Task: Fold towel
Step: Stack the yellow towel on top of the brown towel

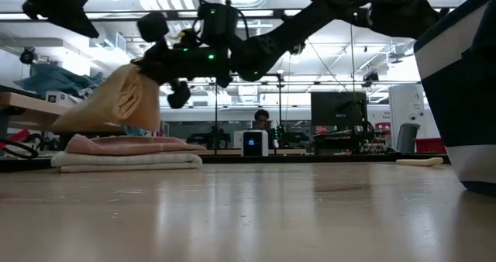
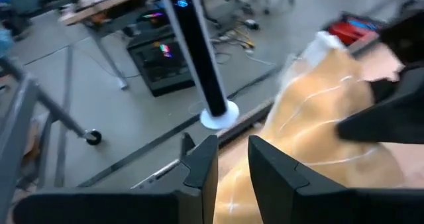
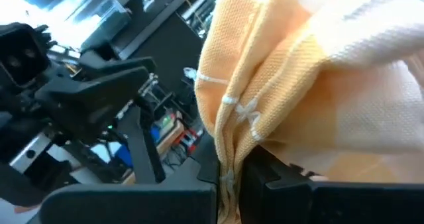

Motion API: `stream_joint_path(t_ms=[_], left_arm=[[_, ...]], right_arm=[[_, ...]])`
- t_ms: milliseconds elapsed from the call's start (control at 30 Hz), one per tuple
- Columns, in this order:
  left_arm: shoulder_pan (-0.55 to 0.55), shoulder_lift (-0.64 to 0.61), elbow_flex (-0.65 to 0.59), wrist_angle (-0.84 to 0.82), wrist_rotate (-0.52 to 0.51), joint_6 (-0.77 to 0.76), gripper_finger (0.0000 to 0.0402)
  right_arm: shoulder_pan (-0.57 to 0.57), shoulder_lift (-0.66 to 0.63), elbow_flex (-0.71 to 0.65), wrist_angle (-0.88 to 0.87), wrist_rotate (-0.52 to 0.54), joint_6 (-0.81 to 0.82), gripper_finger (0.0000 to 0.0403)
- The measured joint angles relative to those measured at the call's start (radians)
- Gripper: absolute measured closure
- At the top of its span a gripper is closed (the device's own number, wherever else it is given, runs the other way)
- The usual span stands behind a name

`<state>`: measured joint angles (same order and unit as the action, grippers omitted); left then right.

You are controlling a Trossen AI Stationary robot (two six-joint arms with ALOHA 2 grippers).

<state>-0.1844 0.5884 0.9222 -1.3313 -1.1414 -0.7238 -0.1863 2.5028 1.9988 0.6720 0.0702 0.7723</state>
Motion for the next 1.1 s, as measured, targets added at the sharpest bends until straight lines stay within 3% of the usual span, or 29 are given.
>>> stream_joint_path(t_ms=[133,267,500,867,1100], left_arm=[[0.000,0.024,0.000,0.068,0.104,0.121,0.0326],[0.000,0.050,-0.023,0.058,0.253,0.103,0.0326],[0.000,0.163,-0.069,0.194,0.400,0.251,0.0324],[0.000,0.479,-0.073,0.187,0.405,0.261,0.0238],[0.000,0.584,-0.074,0.167,0.359,0.217,0.0215]], right_arm=[[0.009,0.012,0.031,-0.080,0.004,-0.031,0.0390],[0.012,0.004,0.032,-0.163,0.030,-0.098,0.0390],[0.032,0.001,0.035,-0.296,0.081,-0.259,0.0390],[0.026,-0.009,0.035,-0.315,0.077,-0.188,0.0390],[-0.030,-0.009,0.035,-0.317,-0.028,-0.068,0.0390]])
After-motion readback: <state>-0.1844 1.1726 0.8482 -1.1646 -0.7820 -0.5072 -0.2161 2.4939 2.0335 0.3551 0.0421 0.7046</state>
